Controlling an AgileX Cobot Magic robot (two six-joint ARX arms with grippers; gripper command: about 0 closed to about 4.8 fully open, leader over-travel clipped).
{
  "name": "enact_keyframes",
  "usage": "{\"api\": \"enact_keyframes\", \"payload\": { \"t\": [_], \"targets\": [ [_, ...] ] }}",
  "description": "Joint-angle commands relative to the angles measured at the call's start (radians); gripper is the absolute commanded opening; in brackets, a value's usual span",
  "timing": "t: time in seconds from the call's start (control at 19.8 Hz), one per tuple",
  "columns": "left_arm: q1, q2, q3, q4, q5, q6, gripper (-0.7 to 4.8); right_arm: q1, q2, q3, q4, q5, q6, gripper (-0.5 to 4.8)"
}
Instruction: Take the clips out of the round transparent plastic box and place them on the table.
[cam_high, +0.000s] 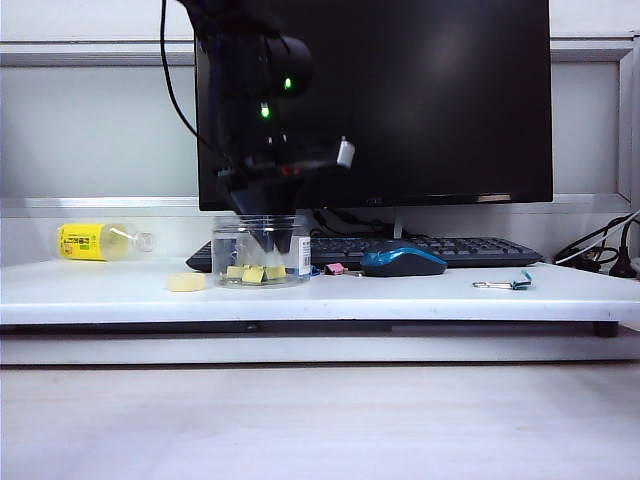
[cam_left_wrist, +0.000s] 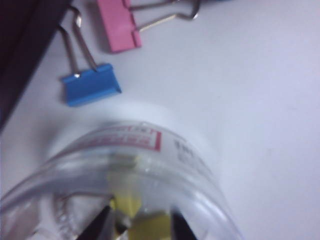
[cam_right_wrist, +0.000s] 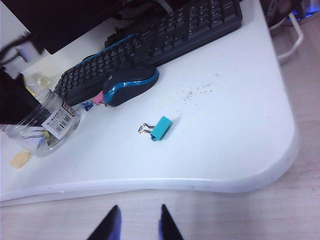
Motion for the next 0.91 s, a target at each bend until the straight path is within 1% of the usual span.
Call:
{"api": "enact_keyframes", "payload": {
  "t": [0.05, 0.15, 0.25, 0.5, 0.71, 0.76, 0.81, 0.86, 0.91],
  "targets": [
    [0.002, 0.008, 0.001, 0.007, -0.024, -0.002, 2.18, 0.000, 0.000, 0.002, 0.006, -0.005, -0.005, 1.07],
    [0.002, 0.013, 0.001, 0.015, -0.029, -0.002, 2.18, 0.000, 0.000, 0.002, 0.007, -0.004, -0.005, 1.07],
    [0.002, 0.023, 0.001, 0.021, -0.058, -0.003, 2.18, 0.000, 0.000, 0.002, 0.007, -0.004, -0.005, 1.07],
    [0.002, 0.047, 0.000, 0.033, -0.092, -0.014, 2.18, 0.000, 0.000, 0.002, 0.007, -0.004, -0.005, 1.07],
    [0.002, 0.077, -0.001, 0.039, -0.092, -0.022, 2.13, 0.000, 0.000, 0.002, 0.007, 0.005, -0.005, 1.07],
    [0.002, 0.083, -0.001, 0.039, -0.091, -0.024, 1.99, 0.000, 0.000, 0.002, 0.007, 0.011, -0.006, 1.07],
    [0.002, 0.086, -0.001, 0.041, -0.091, -0.026, 1.39, 0.000, 0.000, 0.002, 0.007, 0.011, -0.005, 1.07],
    [0.002, 0.086, -0.001, 0.045, -0.091, -0.034, 1.15, 0.000, 0.000, 0.002, 0.007, 0.011, -0.006, 1.07],
    [0.002, 0.086, -0.001, 0.049, -0.091, -0.038, 1.15, 0.000, 0.000, 0.002, 0.007, 0.014, -0.005, 1.07]
  ]
}}
